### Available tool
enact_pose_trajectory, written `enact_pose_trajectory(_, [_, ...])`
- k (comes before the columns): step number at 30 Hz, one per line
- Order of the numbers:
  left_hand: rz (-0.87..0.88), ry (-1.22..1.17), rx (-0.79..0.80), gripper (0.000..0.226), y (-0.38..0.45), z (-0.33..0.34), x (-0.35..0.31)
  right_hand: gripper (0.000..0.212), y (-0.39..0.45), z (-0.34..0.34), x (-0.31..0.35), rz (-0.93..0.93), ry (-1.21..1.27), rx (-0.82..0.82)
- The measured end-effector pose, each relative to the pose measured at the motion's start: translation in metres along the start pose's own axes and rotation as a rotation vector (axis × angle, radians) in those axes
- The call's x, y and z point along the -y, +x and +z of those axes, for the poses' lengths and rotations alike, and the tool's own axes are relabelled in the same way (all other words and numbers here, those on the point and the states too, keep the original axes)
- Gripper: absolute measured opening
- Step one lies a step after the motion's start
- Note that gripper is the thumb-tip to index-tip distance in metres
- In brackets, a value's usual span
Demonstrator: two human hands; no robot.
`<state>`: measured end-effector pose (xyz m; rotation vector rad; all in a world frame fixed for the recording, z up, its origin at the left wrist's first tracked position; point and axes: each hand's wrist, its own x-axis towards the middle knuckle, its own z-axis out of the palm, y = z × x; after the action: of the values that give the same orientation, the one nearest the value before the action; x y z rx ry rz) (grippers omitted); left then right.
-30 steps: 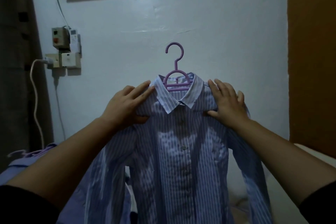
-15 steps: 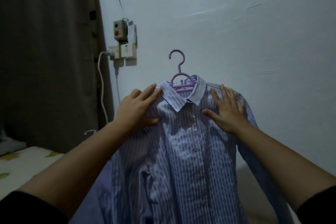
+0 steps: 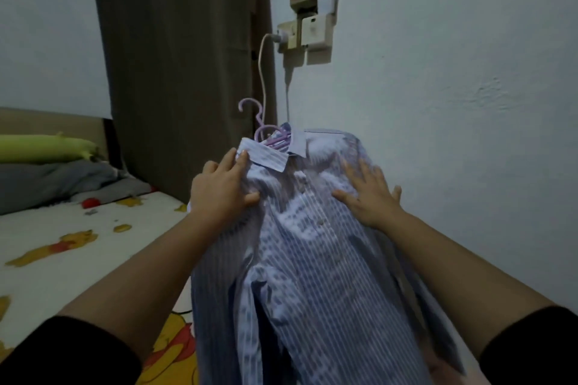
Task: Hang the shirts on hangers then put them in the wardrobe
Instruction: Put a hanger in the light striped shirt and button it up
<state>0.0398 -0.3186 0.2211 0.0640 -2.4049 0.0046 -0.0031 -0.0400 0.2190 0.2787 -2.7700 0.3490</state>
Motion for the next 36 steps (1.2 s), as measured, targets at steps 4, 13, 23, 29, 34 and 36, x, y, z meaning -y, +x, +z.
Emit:
enact_pose_trajectory(4, [-0.131, -0.026, 0.277, 0.083, -0.002, 0.044, 0.038, 0.074, 0.02, 0.04, 0.037, -0.067, 0.021, 0.094])
enact_pose_trajectory(13, [-0.015, -0.142, 0.269, 0.061, -0.009, 0.072, 0.037, 0.072, 0.028, 0.085, 0.067, -0.126, -0.006, 0.164])
enact_pose_trajectory(23, [0.17, -0.202, 0.229, 0.068, -0.016, 0.058, -0.012, 0.07, 0.006, 0.082, 0.046, -0.112, 0.015, 0.091])
enact_pose_trajectory(29, [0.263, -0.275, 0.311, 0.063, -0.038, 0.062, -0.081, 0.064, -0.038, 0.08, -0.008, -0.018, -0.002, 0.124])
enact_pose_trajectory(34, [0.328, -0.31, 0.584, 0.059, -0.073, 0.083, -0.144, 0.063, -0.083, 0.086, -0.063, 0.093, 0.031, 0.173])
enact_pose_trajectory(36, [0.349, -0.339, 0.655, 0.056, -0.09, 0.092, -0.168, 0.062, -0.103, 0.092, -0.086, 0.132, 0.04, 0.196])
